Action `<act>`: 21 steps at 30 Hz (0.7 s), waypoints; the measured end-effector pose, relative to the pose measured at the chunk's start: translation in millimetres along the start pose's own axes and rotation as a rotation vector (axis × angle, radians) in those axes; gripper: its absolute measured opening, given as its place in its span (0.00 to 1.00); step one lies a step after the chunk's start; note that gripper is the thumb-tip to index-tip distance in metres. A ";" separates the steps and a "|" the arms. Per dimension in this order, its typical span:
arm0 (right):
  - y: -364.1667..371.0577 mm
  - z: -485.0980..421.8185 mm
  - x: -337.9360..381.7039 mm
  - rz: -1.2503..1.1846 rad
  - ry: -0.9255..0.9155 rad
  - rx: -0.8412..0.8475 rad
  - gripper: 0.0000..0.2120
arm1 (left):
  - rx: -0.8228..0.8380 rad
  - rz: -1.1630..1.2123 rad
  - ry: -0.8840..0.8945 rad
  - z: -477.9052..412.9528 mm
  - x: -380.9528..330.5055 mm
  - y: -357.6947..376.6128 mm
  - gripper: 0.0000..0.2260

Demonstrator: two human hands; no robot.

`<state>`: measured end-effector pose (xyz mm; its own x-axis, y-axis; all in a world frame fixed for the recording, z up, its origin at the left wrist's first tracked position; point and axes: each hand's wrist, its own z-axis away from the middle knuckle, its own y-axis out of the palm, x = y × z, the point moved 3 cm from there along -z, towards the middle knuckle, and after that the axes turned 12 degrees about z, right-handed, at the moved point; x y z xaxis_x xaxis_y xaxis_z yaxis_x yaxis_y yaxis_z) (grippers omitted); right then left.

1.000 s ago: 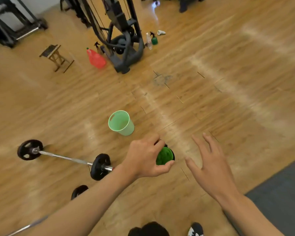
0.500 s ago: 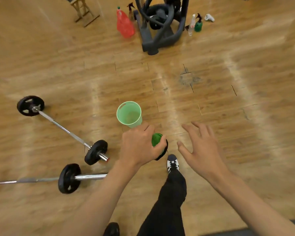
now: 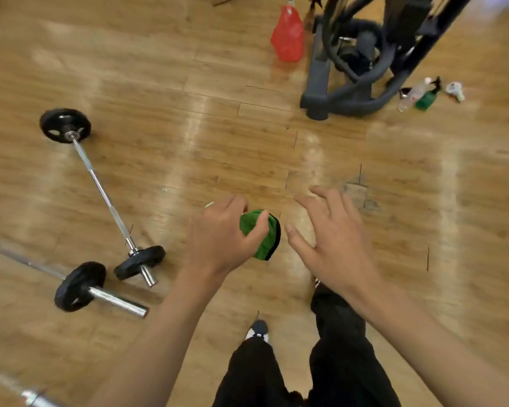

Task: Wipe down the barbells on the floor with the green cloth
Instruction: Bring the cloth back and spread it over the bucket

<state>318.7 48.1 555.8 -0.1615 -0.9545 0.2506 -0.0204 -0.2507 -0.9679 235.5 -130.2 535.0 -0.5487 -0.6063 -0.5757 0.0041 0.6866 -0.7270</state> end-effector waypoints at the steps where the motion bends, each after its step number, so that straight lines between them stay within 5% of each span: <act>1: 2.4 -30.6 -10.1 0.003 -0.056 0.013 0.26 | -0.034 -0.025 -0.024 -16.1 7.9 9.5 0.19; 8: 28.2 -203.3 -29.5 0.050 -0.388 0.174 0.27 | -0.287 -0.116 -0.308 -84.3 82.1 55.4 0.18; 21: 149.9 -378.1 66.9 0.091 -0.875 0.414 0.29 | -0.531 -0.185 -0.674 -112.3 203.8 68.0 0.17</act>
<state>-68.2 7.7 419.5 0.6487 -0.7138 0.2642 0.3318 -0.0472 -0.9422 30.0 -162.0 410.3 0.1092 -0.7189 -0.6865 -0.5177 0.5484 -0.6567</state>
